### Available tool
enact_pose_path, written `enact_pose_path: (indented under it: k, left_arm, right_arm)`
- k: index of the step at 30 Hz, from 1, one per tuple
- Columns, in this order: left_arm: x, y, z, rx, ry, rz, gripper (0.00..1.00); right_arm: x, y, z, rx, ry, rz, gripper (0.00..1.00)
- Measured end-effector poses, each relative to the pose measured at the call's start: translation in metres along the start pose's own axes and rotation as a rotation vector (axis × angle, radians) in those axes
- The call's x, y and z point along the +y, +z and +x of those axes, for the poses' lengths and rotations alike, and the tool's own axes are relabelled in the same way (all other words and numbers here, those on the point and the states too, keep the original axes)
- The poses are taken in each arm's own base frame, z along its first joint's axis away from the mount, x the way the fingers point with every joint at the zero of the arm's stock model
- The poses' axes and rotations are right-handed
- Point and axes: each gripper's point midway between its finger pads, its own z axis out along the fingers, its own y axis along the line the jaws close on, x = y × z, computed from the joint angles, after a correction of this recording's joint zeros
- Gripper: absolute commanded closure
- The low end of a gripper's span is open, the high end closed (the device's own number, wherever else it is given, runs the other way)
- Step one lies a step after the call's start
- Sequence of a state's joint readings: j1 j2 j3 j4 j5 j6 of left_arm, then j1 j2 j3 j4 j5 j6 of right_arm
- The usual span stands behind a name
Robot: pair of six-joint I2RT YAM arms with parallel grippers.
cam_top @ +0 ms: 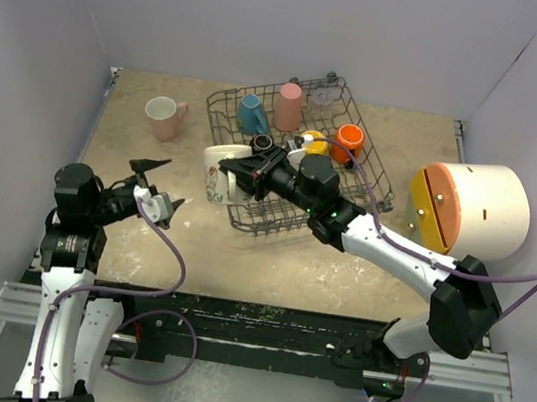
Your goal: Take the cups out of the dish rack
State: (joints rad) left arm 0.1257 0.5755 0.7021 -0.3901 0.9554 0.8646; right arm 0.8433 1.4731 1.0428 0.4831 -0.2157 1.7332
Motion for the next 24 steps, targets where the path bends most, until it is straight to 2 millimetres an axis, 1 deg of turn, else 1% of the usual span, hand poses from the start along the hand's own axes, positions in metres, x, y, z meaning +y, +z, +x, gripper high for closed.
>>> enact_pose_path:
  k: [3, 5, 9, 13, 14, 18, 21, 24]
  left_arm:
    - [-0.007, 0.002, -0.002, -0.024, -0.020, 0.024, 0.14]
    - [-0.012, 0.004, -0.002, -0.044, -0.031, 0.037, 0.15]
    - [-0.017, 0.010, -0.004, -0.089, -0.015, 0.035, 0.15]
    - [-0.014, 0.022, -0.013, -0.137, 0.055, 0.000, 0.14]
    - [-0.010, 0.026, -0.017, -0.146, 0.075, -0.018, 0.14]
    - [0.013, 0.044, -0.028, -0.171, 0.145, -0.107, 0.16]
    - [0.032, 0.053, -0.031, -0.168, 0.186, -0.184, 0.17]
    - [0.047, 0.056, -0.032, -0.160, 0.218, -0.263, 0.18]
  right_arm:
    - [0.008, 0.008, -0.009, -0.048, 0.018, -0.015, 1.00]
    - [0.018, 0.013, -0.014, -0.076, 0.025, -0.030, 1.00]
    - [0.044, 0.018, -0.023, -0.130, 0.044, -0.091, 1.00]
    - [0.070, 0.027, -0.027, -0.156, 0.065, -0.157, 1.00]
    - [0.077, 0.032, -0.028, -0.163, 0.070, -0.176, 1.00]
    - [0.089, 0.050, -0.025, -0.162, 0.086, -0.214, 1.00]
    - [0.089, 0.060, -0.017, -0.147, 0.098, -0.223, 1.00]
    - [0.086, 0.063, -0.013, -0.141, 0.106, -0.217, 1.00]
